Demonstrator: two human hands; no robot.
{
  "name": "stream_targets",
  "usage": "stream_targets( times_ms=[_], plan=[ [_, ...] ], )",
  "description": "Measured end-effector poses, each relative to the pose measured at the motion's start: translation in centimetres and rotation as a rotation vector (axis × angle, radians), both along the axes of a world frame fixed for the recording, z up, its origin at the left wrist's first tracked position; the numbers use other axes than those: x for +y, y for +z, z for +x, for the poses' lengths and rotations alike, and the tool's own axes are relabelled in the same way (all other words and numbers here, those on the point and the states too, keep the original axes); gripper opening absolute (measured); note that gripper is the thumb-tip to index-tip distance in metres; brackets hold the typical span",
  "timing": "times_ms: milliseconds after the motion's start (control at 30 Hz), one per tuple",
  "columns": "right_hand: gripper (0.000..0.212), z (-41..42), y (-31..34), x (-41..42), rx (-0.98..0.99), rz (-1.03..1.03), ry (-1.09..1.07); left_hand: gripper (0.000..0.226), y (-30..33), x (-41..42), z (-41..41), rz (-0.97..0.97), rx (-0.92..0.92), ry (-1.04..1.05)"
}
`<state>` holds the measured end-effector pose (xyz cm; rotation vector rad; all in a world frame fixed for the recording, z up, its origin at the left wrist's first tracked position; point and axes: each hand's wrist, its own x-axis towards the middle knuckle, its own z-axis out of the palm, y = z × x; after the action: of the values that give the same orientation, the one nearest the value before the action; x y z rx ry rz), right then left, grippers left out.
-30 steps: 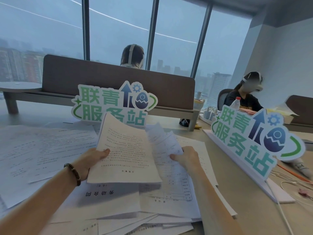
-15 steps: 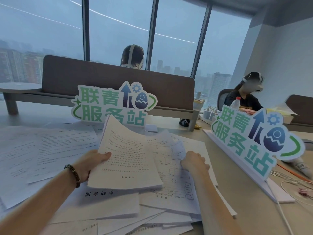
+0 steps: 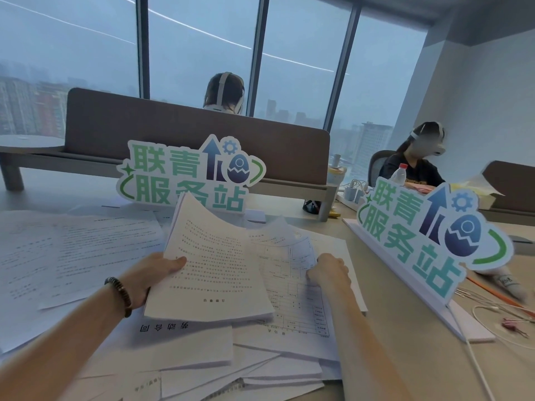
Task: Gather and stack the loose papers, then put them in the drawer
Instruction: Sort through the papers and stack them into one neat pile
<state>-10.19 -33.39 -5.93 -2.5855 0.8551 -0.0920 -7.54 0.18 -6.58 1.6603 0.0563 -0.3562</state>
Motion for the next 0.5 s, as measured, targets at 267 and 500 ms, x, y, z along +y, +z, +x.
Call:
stream_targets(
  times_ms=[267, 500],
  plan=[
    [0.032, 0.0, 0.5, -0.9, -0.199, 0.091, 0.048, 0.018, 0.2, -0.1, -0.2, -0.025, 0.001, -0.012],
    [0.025, 0.2, 0.8, -1.1, -0.077, 0.223, 0.144, 0.018, 0.2, -0.1, -0.2, -0.018, 0.001, -0.007]
  ],
)
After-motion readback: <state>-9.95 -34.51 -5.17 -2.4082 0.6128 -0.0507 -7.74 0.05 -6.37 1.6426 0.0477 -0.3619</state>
